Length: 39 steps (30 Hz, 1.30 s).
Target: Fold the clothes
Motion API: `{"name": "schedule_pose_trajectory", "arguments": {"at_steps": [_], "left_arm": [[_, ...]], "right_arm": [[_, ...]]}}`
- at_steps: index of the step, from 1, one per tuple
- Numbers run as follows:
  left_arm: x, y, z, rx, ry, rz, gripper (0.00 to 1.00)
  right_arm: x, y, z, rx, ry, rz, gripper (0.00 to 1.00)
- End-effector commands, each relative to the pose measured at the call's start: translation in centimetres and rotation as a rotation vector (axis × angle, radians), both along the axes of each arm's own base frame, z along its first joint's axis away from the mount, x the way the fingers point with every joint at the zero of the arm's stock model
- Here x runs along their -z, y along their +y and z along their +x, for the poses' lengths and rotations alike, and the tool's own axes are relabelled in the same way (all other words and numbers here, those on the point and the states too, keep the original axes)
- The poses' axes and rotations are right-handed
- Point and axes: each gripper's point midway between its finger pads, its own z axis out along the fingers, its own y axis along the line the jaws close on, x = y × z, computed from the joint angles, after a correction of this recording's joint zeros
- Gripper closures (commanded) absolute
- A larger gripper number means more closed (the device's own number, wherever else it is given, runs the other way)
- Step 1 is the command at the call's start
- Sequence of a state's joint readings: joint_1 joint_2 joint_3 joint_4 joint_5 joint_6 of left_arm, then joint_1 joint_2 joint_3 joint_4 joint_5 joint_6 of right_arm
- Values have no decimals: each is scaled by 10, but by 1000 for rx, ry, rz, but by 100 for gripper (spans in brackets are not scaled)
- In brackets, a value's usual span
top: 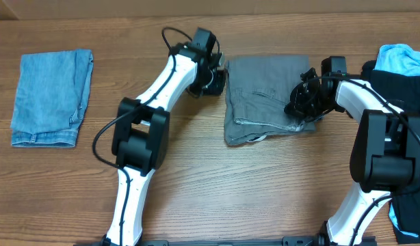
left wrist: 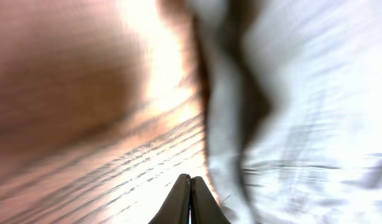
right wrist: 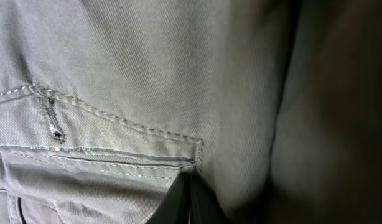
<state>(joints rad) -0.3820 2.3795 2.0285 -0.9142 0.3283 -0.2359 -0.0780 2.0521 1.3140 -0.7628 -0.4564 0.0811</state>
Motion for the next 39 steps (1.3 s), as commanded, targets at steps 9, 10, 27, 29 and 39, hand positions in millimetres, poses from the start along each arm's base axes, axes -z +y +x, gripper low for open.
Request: {"name": "schedule_pose_trajectory", "arguments": {"at_steps": [9, 10, 27, 29, 39], "left_arm": [[-121, -3, 22, -15, -258, -85, 96], [-120, -4, 22, -18, -253, -86, 96], [-19, -15, 13, -12, -45, -50, 96], [-7, -14, 10, -12, -17, -39, 96], [50, -1, -9, 3, 111, 51, 96]], "right_arm": [[24, 60, -57, -266, 128, -78, 96], [25, 65, -59, -285, 127, -89, 96], [-44, 117, -63, -349, -4, 67, 94], [-61, 107, -57, -322, -48, 65, 92], [-78, 12, -18, -61, -140, 10, 70]]}}
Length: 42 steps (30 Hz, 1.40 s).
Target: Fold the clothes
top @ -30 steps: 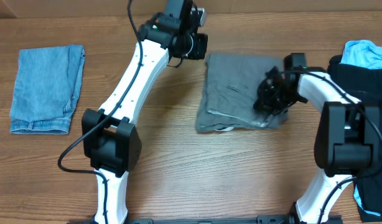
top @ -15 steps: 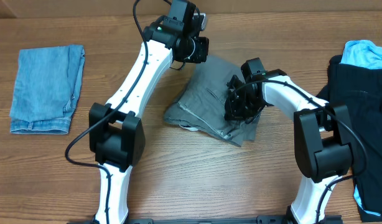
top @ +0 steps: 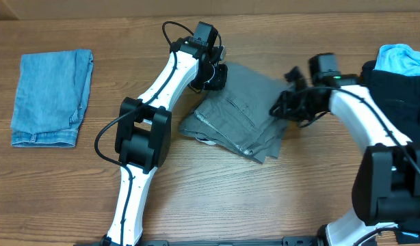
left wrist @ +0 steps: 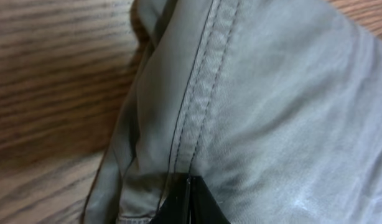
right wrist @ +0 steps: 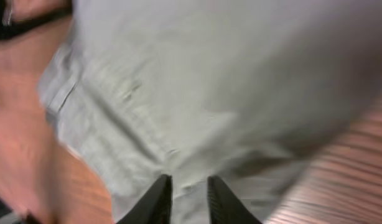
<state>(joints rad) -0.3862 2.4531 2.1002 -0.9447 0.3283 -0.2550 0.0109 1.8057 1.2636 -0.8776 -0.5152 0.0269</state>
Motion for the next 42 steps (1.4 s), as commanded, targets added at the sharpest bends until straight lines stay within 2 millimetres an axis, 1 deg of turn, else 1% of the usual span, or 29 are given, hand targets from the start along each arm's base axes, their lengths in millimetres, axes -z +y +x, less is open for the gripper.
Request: {"name": "schedule_pose_trajectory", "arguments": {"at_steps": [1, 3, 4, 5, 6, 8, 9, 11, 14, 17, 19, 22, 26, 28, 30, 31, 32, 34, 36, 37, 39, 42], "left_arm": [[35, 3, -14, 17, 81, 43, 96], [35, 4, -16, 17, 86, 45, 96], [35, 4, -16, 17, 86, 45, 96], [35, 3, -16, 18, 87, 41, 96], [34, 2, -17, 20, 93, 36, 96], [35, 3, -19, 20, 101, 39, 96], [35, 3, -20, 20, 105, 41, 96], [35, 4, -22, 20, 114, 44, 96], [36, 5, -26, 21, 129, 50, 96], [36, 4, -29, 32, 135, 54, 96], [35, 5, -31, 33, 143, 57, 96], [26, 1, -33, 39, 145, 33, 96], [2, -1, -34, 40, 123, 14, 96], [-14, 1, -33, 38, 99, 18, 96], [-38, 7, -30, 29, 46, 40, 96], [-47, 9, -29, 27, 23, 49, 96], [-63, 13, -28, 21, -15, 61, 96], [-88, 14, -26, 18, -67, 52, 96], [-103, 13, -28, 19, -90, 34, 96], [-106, 12, -30, 23, -86, 24, 96], [-104, 9, -39, 49, -49, 4, 96], [-91, 12, -56, 92, 33, 19, 96]], "right_arm": [[0, -43, 16, 112, -41, -47, 67], [2, -62, 23, 154, -61, -80, 65], [2, -66, 26, 165, -71, -78, 64], [2, -67, 29, 168, -79, -69, 64], [-2, -64, 36, 165, -110, -29, 64], [-8, -57, 43, 145, -151, 23, 67], [-11, -54, 46, 140, -168, 39, 75], [-14, -53, 51, 139, -189, 47, 96], [-10, -54, 53, 143, -189, 41, 96], [7, -61, 51, 157, -148, 1, 96], [20, -60, 49, 157, -118, 5, 96], [45, -58, 44, 154, -60, 8, 96], [84, -56, 35, 125, 17, 8, 96], [97, -55, 31, 123, 47, 9, 96], [99, -56, 31, 125, 50, 10, 96], [98, -57, 33, 126, 44, 11, 96], [94, -55, 35, 124, 34, 20, 96], [84, -52, 42, 118, 16, 51, 96], [64, -44, 50, 106, -6, 109, 96], [50, -40, 55, 98, -19, 142, 96], [21, -33, 61, 74, -43, 198, 96], [-28, -25, 59, 18, -71, 245, 96]]}}
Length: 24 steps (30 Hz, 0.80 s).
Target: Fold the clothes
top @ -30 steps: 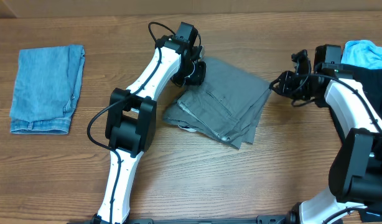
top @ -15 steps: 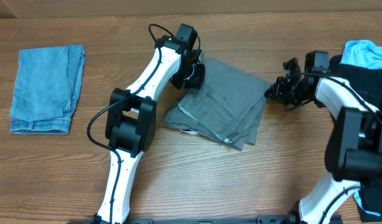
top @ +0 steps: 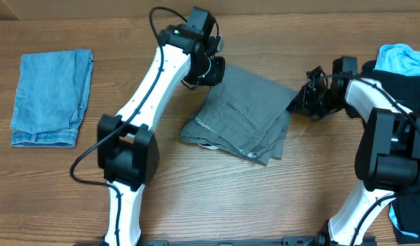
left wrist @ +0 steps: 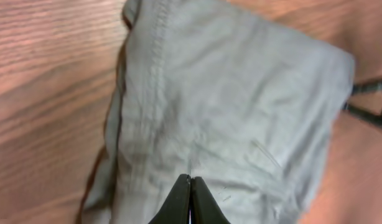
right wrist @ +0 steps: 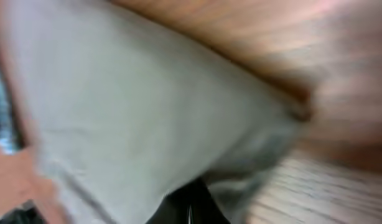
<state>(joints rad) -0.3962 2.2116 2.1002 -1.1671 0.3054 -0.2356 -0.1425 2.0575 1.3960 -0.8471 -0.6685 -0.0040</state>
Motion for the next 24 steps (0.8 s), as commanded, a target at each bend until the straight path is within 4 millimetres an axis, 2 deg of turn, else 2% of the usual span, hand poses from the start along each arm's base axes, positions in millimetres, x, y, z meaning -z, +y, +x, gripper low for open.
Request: {"name": "schedule_pose_trajectory", "arguments": {"at_steps": [1, 3, 4, 7, 10, 12, 15, 20, 24], "left_arm": [[18, -2, -21, 83, 89, 18, 96], [28, 1, -28, 105, 128, 38, 96], [40, 3, -33, 121, 163, 54, 96], [63, 4, -37, 125, 221, 74, 96], [90, 6, -42, 125, 283, 95, 96], [102, 3, -46, 130, 321, 91, 96], [120, -6, -56, 154, 378, 65, 96], [128, -16, -63, 184, 387, 68, 96], [128, -21, -66, 209, 381, 73, 96]], "right_arm": [[-76, 15, 14, -82, -146, 89, 96], [-93, 17, 4, -97, -138, 89, 96], [-100, 19, -6, -104, -115, 92, 96], [-97, 22, -23, -123, -53, 103, 96], [-83, 32, -39, -163, -7, 112, 96], [-73, 39, -50, -192, 16, 116, 96], [-49, 55, -76, -242, 73, 144, 96], [-6, 78, -115, -301, 129, 162, 96], [17, 83, -135, -310, 147, 161, 96]]}}
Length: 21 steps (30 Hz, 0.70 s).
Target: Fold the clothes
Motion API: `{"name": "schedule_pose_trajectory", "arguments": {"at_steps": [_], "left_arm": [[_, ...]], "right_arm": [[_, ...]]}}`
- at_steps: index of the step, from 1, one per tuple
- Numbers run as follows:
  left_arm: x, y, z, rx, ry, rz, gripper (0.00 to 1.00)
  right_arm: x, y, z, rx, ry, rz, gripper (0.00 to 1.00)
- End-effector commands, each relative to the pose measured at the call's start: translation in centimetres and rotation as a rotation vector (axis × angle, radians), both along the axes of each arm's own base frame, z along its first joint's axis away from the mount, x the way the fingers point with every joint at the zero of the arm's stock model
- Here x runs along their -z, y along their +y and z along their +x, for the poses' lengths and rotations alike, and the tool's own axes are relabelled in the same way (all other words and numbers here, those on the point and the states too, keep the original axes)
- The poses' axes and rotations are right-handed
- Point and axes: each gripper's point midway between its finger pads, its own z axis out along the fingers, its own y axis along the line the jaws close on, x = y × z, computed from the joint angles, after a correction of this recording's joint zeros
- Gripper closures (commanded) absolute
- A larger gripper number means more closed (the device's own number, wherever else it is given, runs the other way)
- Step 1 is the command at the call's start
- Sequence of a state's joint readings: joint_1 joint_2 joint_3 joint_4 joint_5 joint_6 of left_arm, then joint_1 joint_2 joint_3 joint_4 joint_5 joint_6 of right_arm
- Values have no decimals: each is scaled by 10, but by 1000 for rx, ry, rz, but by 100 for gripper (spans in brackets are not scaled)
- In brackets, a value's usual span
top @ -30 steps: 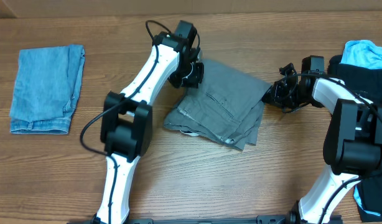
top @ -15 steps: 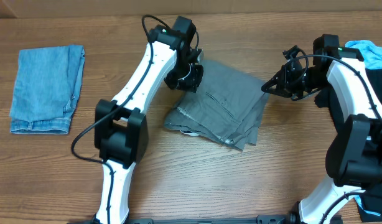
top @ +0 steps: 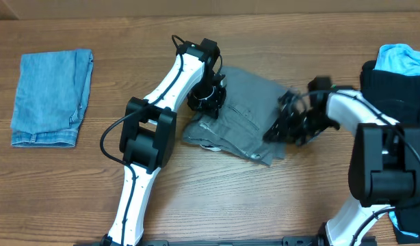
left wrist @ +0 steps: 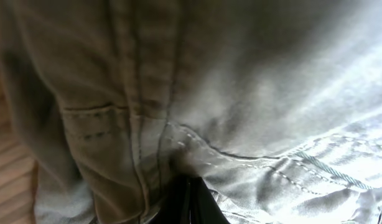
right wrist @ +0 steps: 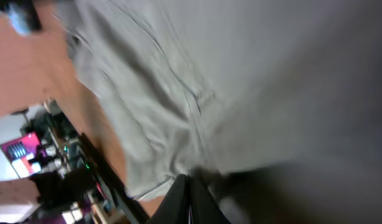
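A folded grey garment (top: 245, 109) lies skewed at mid-table, its corners pointing away and toward me. My left gripper (top: 208, 102) is shut, its tips pressed down on the garment's left part by a stitched seam (left wrist: 178, 134); grey cloth (left wrist: 259, 81) fills the left wrist view around the gripper (left wrist: 188, 190). My right gripper (top: 277, 132) is shut and rests against the garment's near right edge. In the blurred right wrist view, this gripper (right wrist: 189, 190) lies on the grey cloth (right wrist: 228, 74). No cloth shows between either pair of fingers.
Folded blue jeans (top: 51, 96) lie at the far left of the wooden table (top: 217, 198). A pile of black and light-blue clothes (top: 401, 68) sits at the right edge, close behind my right arm.
My left gripper has moved from the garment's far corner down onto its left part. My right gripper has moved from beyond the right corner to the near right edge. The garment lies much as before.
At first the grey garment lay square, with my shut grippers at its left and right edges. Then it lay turned askew, the right gripper slightly open at its right side. Later both shut grippers were at its far and right corners; now both press on it nearer me.
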<state>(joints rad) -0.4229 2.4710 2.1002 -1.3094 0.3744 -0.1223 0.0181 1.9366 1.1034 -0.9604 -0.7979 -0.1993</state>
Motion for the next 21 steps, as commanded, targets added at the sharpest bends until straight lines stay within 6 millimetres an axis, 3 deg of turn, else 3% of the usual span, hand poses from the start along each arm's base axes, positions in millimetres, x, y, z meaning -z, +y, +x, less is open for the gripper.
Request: {"name": "schedule_pose_trajectory", "arguments": {"at_steps": [1, 4, 7, 12, 16, 21], "left_arm": [[10, -18, -15, 71, 28, -29, 96], [7, -21, -15, 74, 24, -40, 96], [-12, -27, -11, 69, -4, -82, 96], [-51, -26, 5, 68, -127, -110, 96], [-52, -17, 2, 67, -120, -65, 96], [-47, -6, -1, 69, -107, -3, 96]], "right_arm": [[13, 4, -17, -10, 5, 18, 96], [17, 1, -18, 15, 17, 12, 96], [11, 0, -12, 50, 42, 16, 96], [-33, 6, 3, 13, 20, 89, 96], [-59, 7, 8, 1, 10, 98, 96], [-58, 7, -1, -34, 8, 105, 96]]}}
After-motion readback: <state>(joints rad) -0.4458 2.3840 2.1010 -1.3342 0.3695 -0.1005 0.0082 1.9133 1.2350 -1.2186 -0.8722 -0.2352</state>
